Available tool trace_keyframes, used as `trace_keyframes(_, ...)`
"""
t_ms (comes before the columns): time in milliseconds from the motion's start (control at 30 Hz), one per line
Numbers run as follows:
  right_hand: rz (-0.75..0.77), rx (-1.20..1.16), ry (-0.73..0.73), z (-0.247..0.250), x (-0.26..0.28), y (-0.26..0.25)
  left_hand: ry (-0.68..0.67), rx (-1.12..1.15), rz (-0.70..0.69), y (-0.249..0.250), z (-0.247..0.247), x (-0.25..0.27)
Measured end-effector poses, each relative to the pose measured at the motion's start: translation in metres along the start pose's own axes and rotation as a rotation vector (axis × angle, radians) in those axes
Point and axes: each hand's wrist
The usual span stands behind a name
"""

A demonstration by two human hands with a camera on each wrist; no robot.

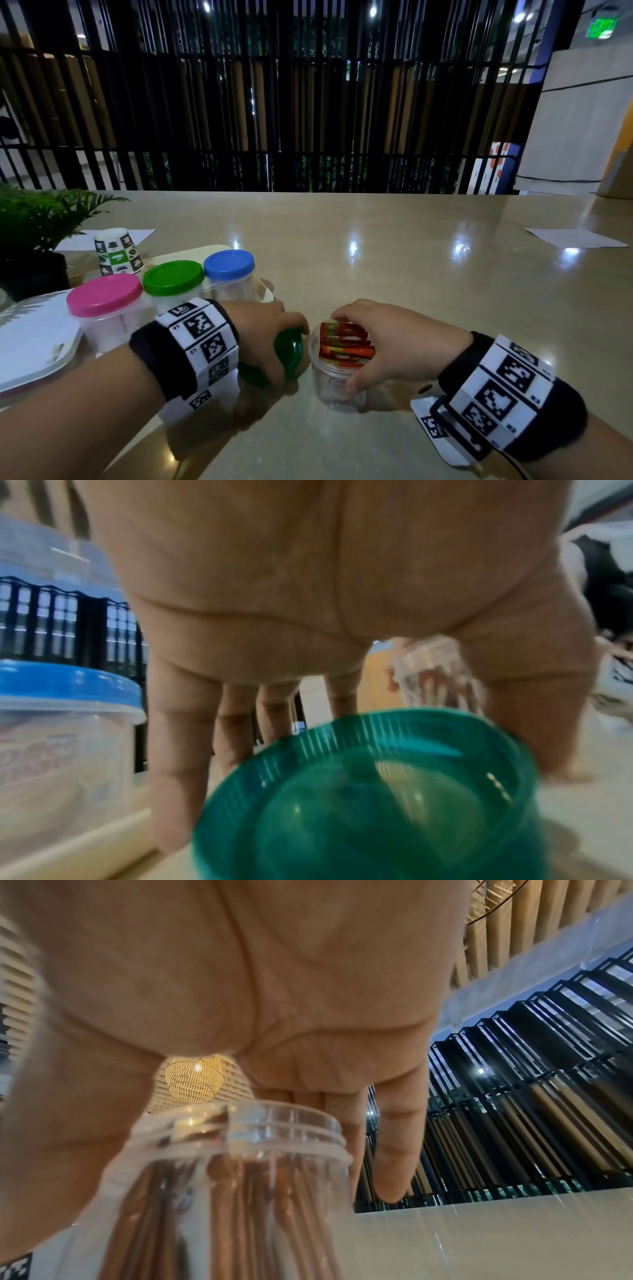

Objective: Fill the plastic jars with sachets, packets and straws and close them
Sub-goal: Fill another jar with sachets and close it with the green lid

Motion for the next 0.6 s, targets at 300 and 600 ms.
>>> trace_keyframes(300, 0.000, -0.041, -0.014, 0.000, 0.003, 0.001, 0.547, 0.866, -0.202, -0.002, 0.020, 0.038)
trace_keyframes(600, -0.077, -0.239, 0.051, -0.008, 0.003, 0.012, 0.381, 1.105, -0.428, 0.034, -0.013, 0.030)
Point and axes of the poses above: each hand's wrist, its own x-axis away from the middle knuckle, its own z-axis out of the back of the hand, y = z × x, and after that the axes turned 7 degrees about z, right-handed
